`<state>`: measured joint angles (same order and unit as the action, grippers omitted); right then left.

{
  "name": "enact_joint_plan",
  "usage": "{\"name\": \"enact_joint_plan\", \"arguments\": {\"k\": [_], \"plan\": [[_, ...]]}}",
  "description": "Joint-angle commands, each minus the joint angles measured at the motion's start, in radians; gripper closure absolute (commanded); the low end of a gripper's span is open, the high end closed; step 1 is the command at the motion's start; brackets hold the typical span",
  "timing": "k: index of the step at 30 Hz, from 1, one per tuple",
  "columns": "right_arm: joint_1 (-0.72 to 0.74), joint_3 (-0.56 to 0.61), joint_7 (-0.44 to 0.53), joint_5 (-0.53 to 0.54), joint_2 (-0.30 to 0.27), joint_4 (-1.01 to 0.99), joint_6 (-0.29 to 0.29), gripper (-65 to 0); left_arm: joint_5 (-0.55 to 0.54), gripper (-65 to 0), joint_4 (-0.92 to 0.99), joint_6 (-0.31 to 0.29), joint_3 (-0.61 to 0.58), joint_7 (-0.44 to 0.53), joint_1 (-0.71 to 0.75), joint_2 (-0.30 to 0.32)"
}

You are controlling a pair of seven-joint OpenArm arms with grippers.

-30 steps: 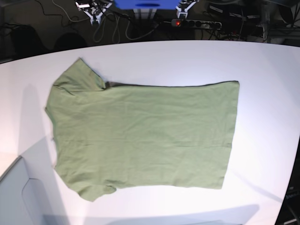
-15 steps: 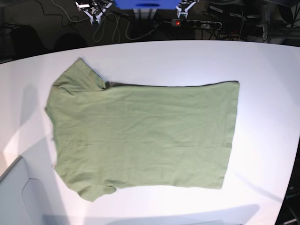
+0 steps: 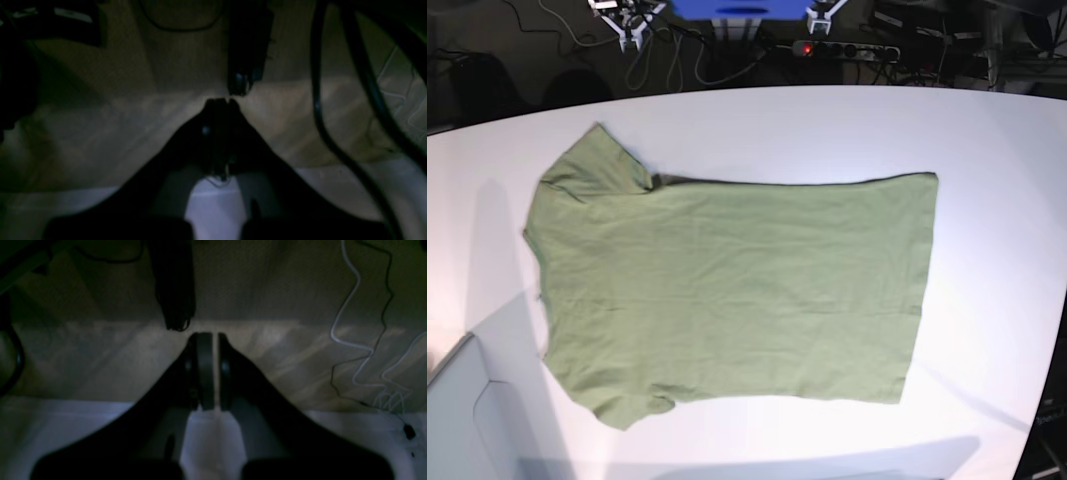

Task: Fold the T-shirt properly
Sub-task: 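Raise both grippers from rest and move them toward the shirt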

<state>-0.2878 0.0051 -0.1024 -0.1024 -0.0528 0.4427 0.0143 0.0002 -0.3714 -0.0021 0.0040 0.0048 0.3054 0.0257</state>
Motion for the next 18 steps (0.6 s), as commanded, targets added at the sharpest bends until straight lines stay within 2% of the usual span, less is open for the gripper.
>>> {"name": "enact_joint_plan", "arguments": {"k": [1,7,10,18], "plan": [[-0.047,0.000,-0.010,0.002,-0.006,0.058,-0.023,0.0,-0.001,0.0,-0.045,0.003,0.003,-0.004,0.038,0.015],[-0.248,0.000,-0.015,0.002,-0.046,0.385,-0.023,0.0,-0.001,0.0,-0.315,0.003,0.003,-0.006,0.223,0.050],[-0.330,-0.001,-0.053,0.005,-0.066,0.528,-0.023,0.0,-0.001,0.0,-0.472,0.003,0.003,-0.006,0.323,0.081],[-0.543,-0.007,-0.144,0.003,-0.154,1.026,-0.023,0.0,-0.001,0.0,-0.935,0.007,0.003,-0.006,0.576,0.115]]}}
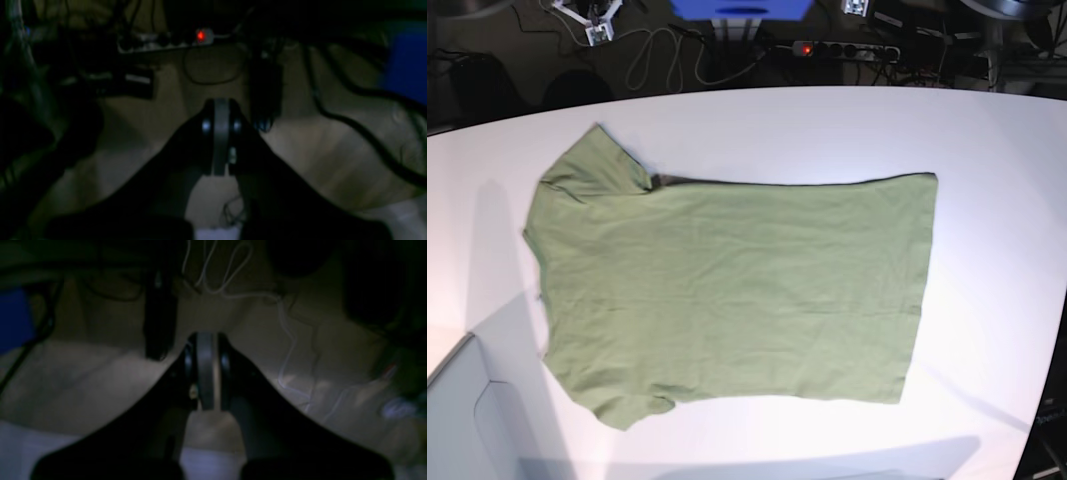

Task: Fold the T-shirt properly
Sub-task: 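Raise both grippers from rest and move them toward the shirt, then lower both grippers onto the two shoulder corners of the green shirt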

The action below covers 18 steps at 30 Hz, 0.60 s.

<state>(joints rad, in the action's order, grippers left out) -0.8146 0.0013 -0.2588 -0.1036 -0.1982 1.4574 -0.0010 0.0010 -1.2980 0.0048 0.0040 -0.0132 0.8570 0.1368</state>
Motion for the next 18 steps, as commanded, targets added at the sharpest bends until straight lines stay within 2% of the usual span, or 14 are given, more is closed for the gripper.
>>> {"name": "enact_joint_plan", "arguments": {"k": [1,7,11,12,14,16,18], "plan": [[-0.033,-0.004,-0.007,0.003,-0.017,0.065,-0.007,0.0,-0.002,0.0,-0.059,0.002,0.003,0.012,0.048,0.007],[-0.124,-0.005,-0.103,0.003,-0.083,0.348,-0.004,0.0,-0.002,0.0,-0.366,-0.001,0.041,0.012,0.187,0.014],[-0.170,-0.025,-0.145,0.002,-0.090,0.497,-0.006,-0.2,-0.006,0.0,-0.556,-0.002,0.104,0.012,0.244,0.008],[-0.176,-0.037,-0.165,0.002,-0.086,0.533,-0.007,-0.6,-0.019,-1.7,-0.598,-0.002,0.118,0.012,0.255,0.010],[-0.182,-0.051,-0.210,0.002,-0.085,0.610,-0.007,-4.6,-0.074,-10.5,-0.665,-0.004,0.146,0.012,0.273,0.016],[-0.180,-0.057,-0.230,0.002,-0.085,0.662,-0.007,-11.0,-0.141,-20.5,-0.714,-0.004,0.189,0.012,0.275,0.025],[-0.165,-0.056,-0.230,0.002,-0.090,0.668,-0.007,-18.6,-0.200,-26.1,-0.734,-0.004,0.225,0.012,0.268,0.048]]}}
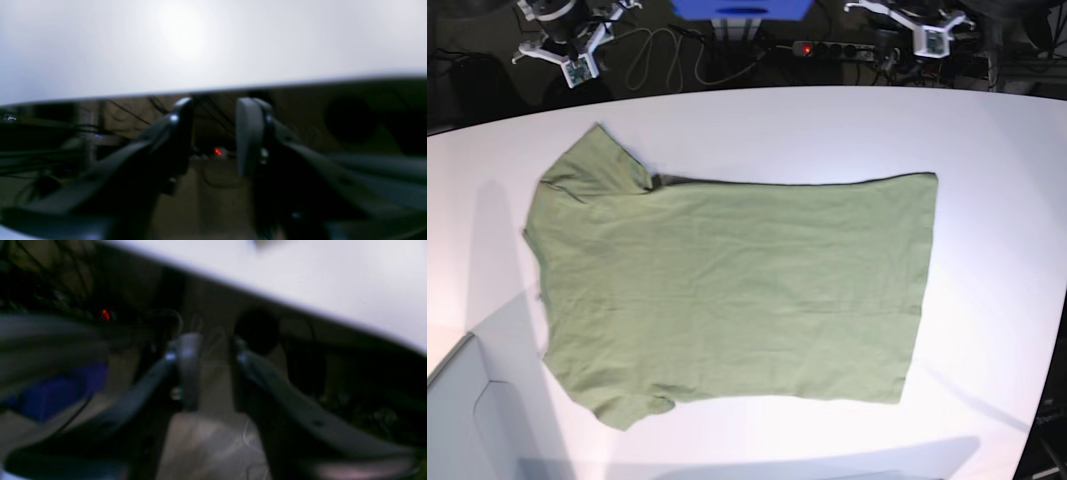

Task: Fold the T-shirt properly
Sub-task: 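Lower both grippers onto the two shoulder corners of the green shirt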

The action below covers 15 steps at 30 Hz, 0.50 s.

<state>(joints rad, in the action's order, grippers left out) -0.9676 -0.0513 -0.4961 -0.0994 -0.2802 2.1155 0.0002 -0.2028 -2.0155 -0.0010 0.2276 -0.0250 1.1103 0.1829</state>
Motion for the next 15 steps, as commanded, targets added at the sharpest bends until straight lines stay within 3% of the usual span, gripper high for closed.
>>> {"name": "enact_joint_plan", "arguments": {"k": [1,3,7,15], "plan": [[0.008,-0.003,0.006,-0.003,-0.007,0.009,-0.009,-22.1,-0.028,-27.0,-0.017,0.002,0.016,0.024,0.011,0.017],[0.039,0.000,0.004,-0.003,-0.007,0.009,-0.009,-27.6,-0.102,-26.9,-0.015,0.002,0.048,0.024,-0.026,0.045],[0.120,0.026,-0.003,-0.001,-0.003,0.007,-0.009,-30.5,-0.228,-27.2,0.035,0.002,0.108,0.023,-0.124,0.074],[0.174,0.067,-0.003,-0.001,-0.001,-0.007,-0.006,-32.0,-0.272,-27.4,0.154,0.002,0.157,0.023,-0.304,0.074]]}}
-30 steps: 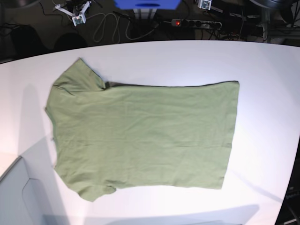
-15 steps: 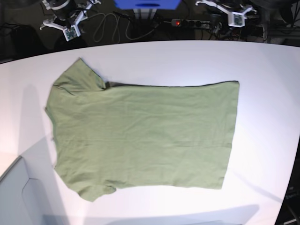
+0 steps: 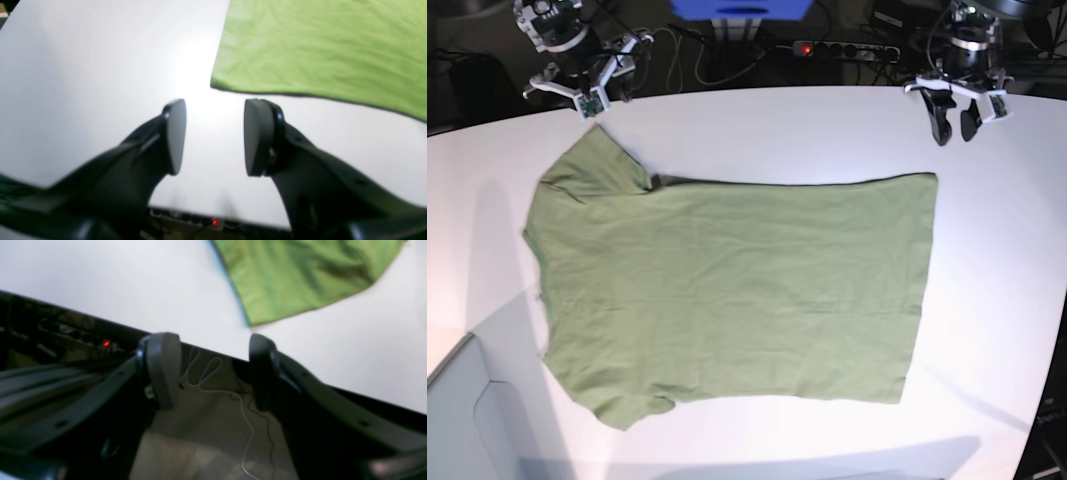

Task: Fold the T-shirt properly
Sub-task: 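Lower both grippers onto the two shoulder corners of the green shirt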

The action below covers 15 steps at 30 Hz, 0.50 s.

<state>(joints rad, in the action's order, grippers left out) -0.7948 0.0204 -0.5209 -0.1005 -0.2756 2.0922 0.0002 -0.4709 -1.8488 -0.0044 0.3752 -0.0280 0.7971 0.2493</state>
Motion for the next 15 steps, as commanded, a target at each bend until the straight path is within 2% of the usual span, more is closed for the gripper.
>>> {"name": "enact_joint_plan", "arguments": {"k": [1,10,15], "plan": [[0.008,-0.004,0.021,0.000,-0.006,0.014,-0.006,-32.6,-0.004,-27.4,0.002,0.004,0.008,0.026,-0.011,0.008],[0.016,-0.004,0.021,-0.002,-0.006,0.011,-0.004,-34.2,-0.005,-27.4,0.262,0.004,-0.002,0.026,-0.247,0.005],[0.012,-0.004,0.021,-0.002,-0.006,0.011,-0.004,-34.2,-0.005,-27.4,0.366,0.004,-0.054,0.026,-0.331,0.011]]}}
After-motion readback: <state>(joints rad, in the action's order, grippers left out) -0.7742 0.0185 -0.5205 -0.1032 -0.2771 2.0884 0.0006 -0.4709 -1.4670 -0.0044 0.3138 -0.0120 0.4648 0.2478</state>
